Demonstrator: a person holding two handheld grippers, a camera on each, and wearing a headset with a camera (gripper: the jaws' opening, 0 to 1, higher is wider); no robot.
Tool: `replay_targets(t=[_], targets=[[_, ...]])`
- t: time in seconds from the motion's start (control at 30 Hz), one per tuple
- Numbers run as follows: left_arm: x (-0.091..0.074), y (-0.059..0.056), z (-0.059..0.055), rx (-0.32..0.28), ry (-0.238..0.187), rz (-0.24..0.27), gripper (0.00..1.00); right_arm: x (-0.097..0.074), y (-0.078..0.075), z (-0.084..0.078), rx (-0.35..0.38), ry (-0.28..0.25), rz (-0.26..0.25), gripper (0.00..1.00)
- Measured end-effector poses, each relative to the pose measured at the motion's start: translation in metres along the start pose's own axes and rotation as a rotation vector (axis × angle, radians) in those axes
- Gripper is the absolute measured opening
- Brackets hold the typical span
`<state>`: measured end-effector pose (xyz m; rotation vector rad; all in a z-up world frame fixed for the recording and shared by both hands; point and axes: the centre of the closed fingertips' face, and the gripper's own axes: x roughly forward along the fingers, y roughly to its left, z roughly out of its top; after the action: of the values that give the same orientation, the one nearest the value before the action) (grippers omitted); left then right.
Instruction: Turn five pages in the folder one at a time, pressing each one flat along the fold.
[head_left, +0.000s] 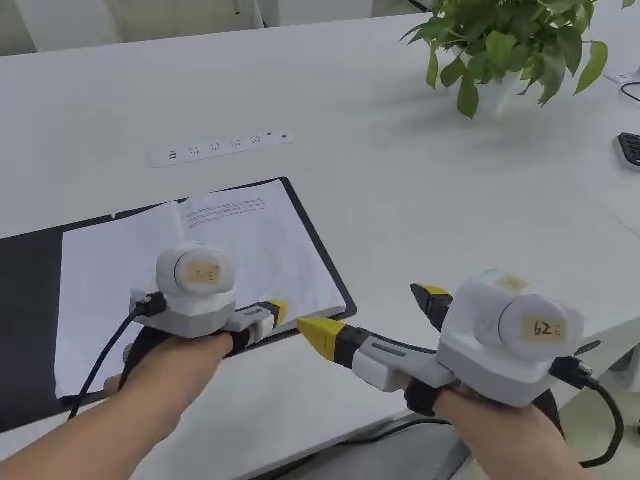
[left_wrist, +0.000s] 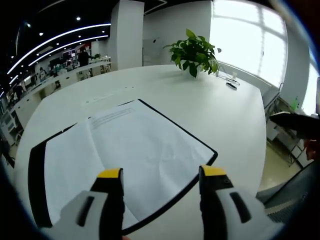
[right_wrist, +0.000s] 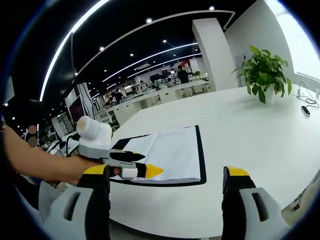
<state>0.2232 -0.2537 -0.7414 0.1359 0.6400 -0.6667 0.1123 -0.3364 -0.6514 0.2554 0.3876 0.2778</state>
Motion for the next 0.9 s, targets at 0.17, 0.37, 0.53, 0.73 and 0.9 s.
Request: replay_targets(t=[0.17, 0.37, 0.53, 0.73, 0.9], targets=[[0.016, -0.005, 0.003, 0.004, -0.012, 0.002, 0.57, -0.002, -0.003, -0.001, 0.022, -0.005, -0.001, 0.92], [0.032, -0.006, -0.006, 0.005, 0.012, 0.017, 0.54, -0.005, -0.005, -0.003, 0.039, -0.003, 0.000, 0.92], [0.041, -0.013, -0.008, -0.028, 0.013, 0.010, 0.54, -0.006, -0.007, -0.007, 0.055, 0.000, -0.006, 0.92], [0.050, -0.022, -0.010, -0.036, 0.008, 0.013, 0.55, -0.008, -0.009, -0.009, 0.070, -0.001, -0.011, 0.91], [0.054, -0.024, -0.012, 0.002, -0.003, 0.030, 0.54, -0.008, -0.012, -0.012, 0.082, 0.006, -0.019, 0.91]])
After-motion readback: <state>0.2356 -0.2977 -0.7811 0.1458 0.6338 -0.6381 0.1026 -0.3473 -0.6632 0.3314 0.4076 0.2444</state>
